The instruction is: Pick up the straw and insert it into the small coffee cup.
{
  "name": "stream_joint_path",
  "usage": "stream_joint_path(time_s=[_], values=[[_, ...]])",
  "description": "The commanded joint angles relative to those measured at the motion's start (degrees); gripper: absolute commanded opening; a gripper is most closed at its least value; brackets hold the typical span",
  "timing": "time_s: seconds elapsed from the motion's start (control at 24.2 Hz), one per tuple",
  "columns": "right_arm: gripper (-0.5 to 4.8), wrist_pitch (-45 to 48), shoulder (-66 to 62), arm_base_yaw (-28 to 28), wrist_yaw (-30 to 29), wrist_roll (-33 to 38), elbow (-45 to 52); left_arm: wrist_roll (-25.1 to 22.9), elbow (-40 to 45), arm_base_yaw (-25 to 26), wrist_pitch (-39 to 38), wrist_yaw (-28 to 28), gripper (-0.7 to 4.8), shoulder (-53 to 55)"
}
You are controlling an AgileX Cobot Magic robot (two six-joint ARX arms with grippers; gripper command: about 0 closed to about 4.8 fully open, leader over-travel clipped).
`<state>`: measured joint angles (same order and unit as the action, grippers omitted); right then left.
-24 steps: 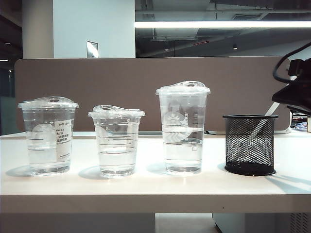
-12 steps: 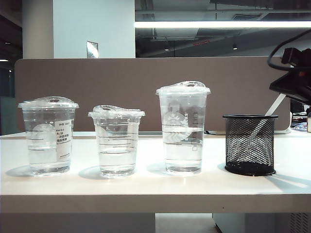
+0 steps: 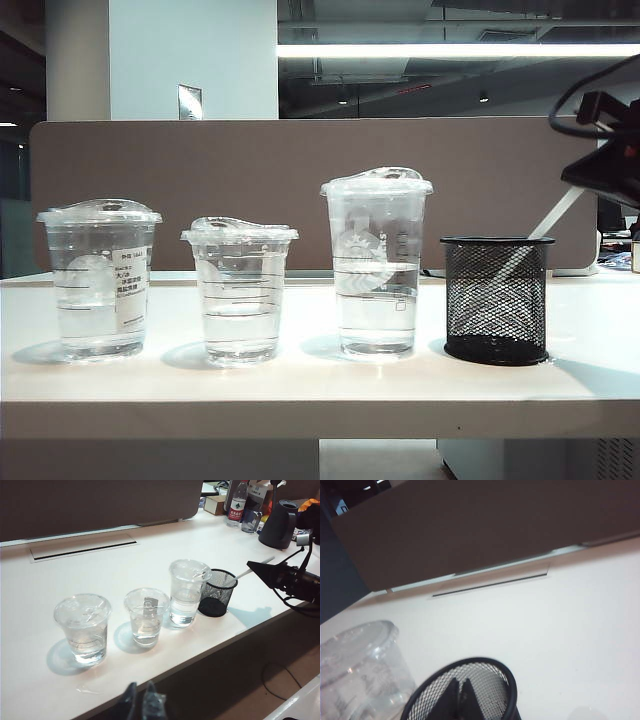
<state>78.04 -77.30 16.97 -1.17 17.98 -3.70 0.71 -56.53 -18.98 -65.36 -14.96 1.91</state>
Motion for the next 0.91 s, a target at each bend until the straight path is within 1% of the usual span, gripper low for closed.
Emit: stream_joint_path(time_s=[0.04,0.17,0.29,0.33,0.41,0.62,0.74,0.78,0.83,0.91], values=[[-0.01,2.05,1.90,0.02,-0.90,-0.02,-2.08,-0.26,-0.11,-0.02,0.72,-0.31,0.21,0.11],[-0.02,1.49,4.02,0.02,-3.69,-0.02,-4.17,-0.26,-0.11,-0.02,0.72,-0.31,0.21,0.11],[-0.02,-1.49,6.99,0.02,-6.97,-0.02,-6.82,-0.26,-0.11,-0.02,0.72,-0.31,0.21,0.11],[-0.02,-5.75,9.73,0.02,-8.98,-0.15,-9.16,-0.26,-0.11,-0.02,0.72,-0.31,0.21,0.11],[-0.02,-10.71,12.63,0.04,-10.58,-1.81,-11.54,-0.26,-0.11,-0.02,0.72,-0.31,0.21,0.11],[-0.01,-28.48,20.52,0.04,-15.98,-10.29,-21.07,-0.26,-0.11,-0.02,0.72,-0.31,0.21,0.11],[-0.01,-43.58,21.97,0.09,-21.94,-14.93,-29.57,-0.26,-0.11,-0.02,0.72,-0.31,0.21,0.11],[-0.01,-52.78,21.24,0.33,-25.05,-17.49,-35.50,-0.26,-0.11,-0.02,0.72,-0.31,0.22,0.11],[-0.01,-55.67,20.70,0.81,-25.81,-18.56,-37.81,-0.26,-0.11,-0.02,0.74,-0.31,0.21,0.11],[-0.01,-58.53,19.17,2.86,-25.88,-20.24,-41.64,-0.26,-0.11,-0.02,0.72,-0.31,0.21,0.11]])
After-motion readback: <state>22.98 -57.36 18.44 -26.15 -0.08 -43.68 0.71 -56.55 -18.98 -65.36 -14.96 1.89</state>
